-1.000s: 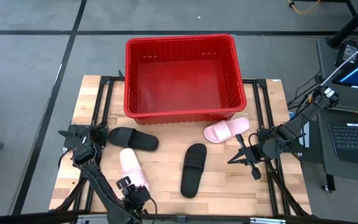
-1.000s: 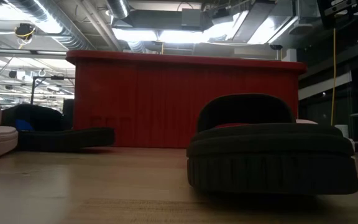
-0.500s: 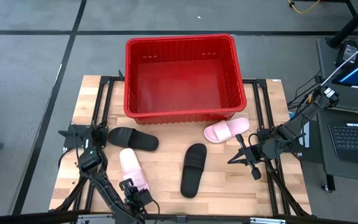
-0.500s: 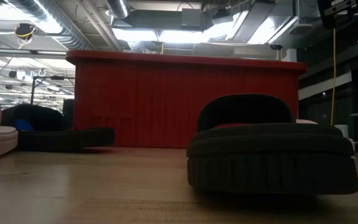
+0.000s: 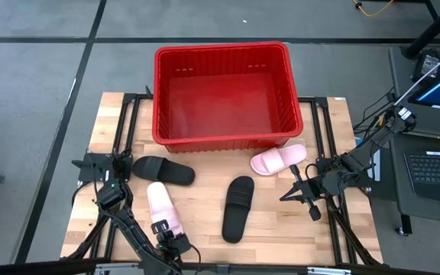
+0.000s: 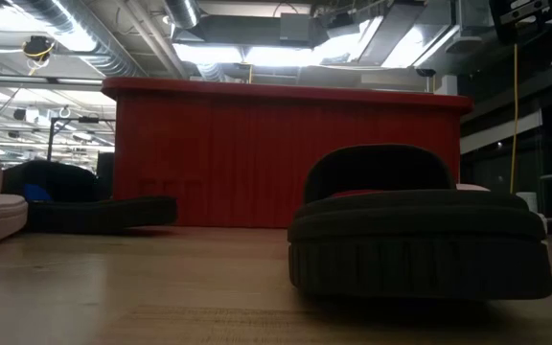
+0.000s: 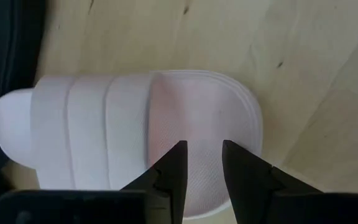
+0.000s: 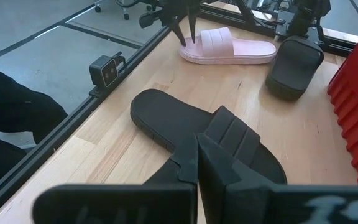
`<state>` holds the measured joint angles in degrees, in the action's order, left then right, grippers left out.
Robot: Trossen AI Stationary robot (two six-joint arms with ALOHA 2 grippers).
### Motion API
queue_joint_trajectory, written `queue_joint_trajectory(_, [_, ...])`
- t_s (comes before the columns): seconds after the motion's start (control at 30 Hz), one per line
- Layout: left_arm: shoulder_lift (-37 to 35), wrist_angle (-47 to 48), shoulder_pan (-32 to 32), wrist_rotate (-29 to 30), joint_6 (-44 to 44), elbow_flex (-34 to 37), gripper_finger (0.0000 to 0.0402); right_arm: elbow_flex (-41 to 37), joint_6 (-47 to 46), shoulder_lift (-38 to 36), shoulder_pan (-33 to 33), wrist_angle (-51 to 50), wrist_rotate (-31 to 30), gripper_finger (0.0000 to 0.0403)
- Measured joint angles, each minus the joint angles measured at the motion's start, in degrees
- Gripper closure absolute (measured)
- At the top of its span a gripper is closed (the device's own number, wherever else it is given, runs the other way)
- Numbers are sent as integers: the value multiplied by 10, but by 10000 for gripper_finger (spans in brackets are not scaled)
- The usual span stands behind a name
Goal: Pick and place slides into bin
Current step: Put the top pink slide into the red bin
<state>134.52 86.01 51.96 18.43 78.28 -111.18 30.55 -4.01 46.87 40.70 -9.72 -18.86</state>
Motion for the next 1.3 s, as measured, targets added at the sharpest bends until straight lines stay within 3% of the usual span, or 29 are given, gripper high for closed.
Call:
queue_joint_trajectory(0.37, [0,7,0,-4,33,0,232,0,-3,0,0,0,0,398])
queue_joint_trajectory(0.57, [0,14,-1,-6,-7,0,198,0,-3,0,0,0,0,398])
queue_joint_trajectory(0.97, [0,27,-20,-24,-87,-47,199,0,-2,0,0,0,0,398])
queue_joint_trajectory(1.3, [0,40,-17,-29,-95,-53,199,0,2,0,0,0,0,398])
